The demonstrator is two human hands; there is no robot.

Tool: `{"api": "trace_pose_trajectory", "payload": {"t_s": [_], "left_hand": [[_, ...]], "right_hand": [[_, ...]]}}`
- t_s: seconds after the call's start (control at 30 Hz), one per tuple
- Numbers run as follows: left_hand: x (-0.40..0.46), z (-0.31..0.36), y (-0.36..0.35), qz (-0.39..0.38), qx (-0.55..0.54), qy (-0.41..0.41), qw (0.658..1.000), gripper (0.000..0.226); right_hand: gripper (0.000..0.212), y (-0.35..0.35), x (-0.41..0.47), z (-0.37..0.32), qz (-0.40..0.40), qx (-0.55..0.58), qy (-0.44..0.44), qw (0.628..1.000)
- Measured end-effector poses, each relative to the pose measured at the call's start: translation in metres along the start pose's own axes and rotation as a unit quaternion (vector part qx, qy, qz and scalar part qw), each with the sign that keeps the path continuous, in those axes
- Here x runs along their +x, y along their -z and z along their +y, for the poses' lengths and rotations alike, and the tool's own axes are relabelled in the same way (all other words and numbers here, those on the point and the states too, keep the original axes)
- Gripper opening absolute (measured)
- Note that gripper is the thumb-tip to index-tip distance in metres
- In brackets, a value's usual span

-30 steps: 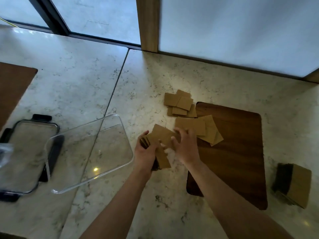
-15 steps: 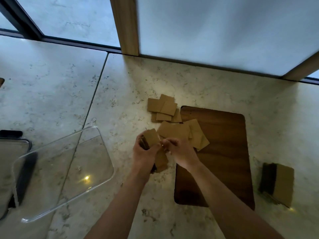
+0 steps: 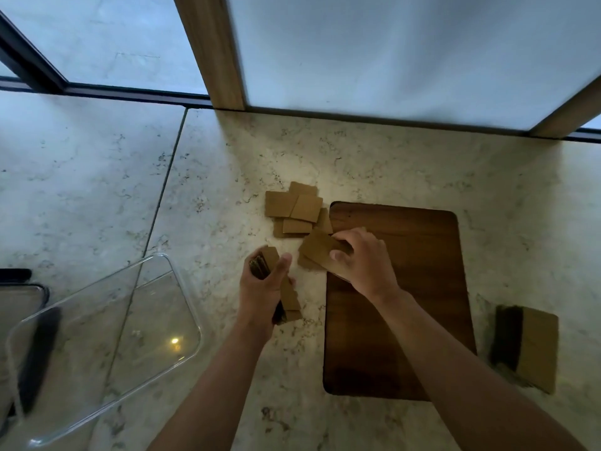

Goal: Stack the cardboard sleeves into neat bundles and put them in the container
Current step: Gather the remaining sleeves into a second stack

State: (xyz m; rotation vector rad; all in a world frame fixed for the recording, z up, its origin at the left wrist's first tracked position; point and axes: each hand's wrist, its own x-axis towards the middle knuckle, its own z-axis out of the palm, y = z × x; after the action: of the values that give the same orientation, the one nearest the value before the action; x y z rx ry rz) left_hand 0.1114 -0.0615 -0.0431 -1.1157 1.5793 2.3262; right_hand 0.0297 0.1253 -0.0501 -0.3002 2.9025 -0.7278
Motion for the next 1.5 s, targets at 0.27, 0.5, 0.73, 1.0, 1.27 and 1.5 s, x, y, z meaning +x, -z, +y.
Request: {"api": "trace_pose_trajectory", "payload": {"t_s": [0.27,0.5,0.73,1.0,1.27,1.5], "left_hand": [[-0.001,0.018,0.012,-0.281,0.081,0.145,0.945,0.074],[-0.008,0.007,0.018,-0.346,0.027,0.199,0.916,0.075],[-0.007,-0.006,0.03,-0.249,-0.17,0.154,0.941,0.085],[0.002,0.012,0.025,-0.158,-0.148,0.119,0.969,0.084],[0.005,0.018,0.009,-0.138,0.007,0.066,0.988,0.082],[-0.009,-0.009,-0.006,-0.259,0.045,0.127,0.957,0.057]], "right_hand": [[0.027,0.047,-0.017,-0.003,-0.308,0.155,0.091,0.934],[0.056,0.019,-0.024,-0.028,-0.08,0.246,0.024,0.966],[0.084,0.002,0.013,-0.002,-0.036,-0.04,-0.105,0.993],[0.106,0.006,0.026,0.014,-0.066,-0.09,-0.162,0.98],[0.027,0.055,-0.002,0.021,-0.038,0.395,-0.131,0.909],[0.013,0.024,-0.027,-0.011,-0.123,0.342,-0.059,0.93]]}}
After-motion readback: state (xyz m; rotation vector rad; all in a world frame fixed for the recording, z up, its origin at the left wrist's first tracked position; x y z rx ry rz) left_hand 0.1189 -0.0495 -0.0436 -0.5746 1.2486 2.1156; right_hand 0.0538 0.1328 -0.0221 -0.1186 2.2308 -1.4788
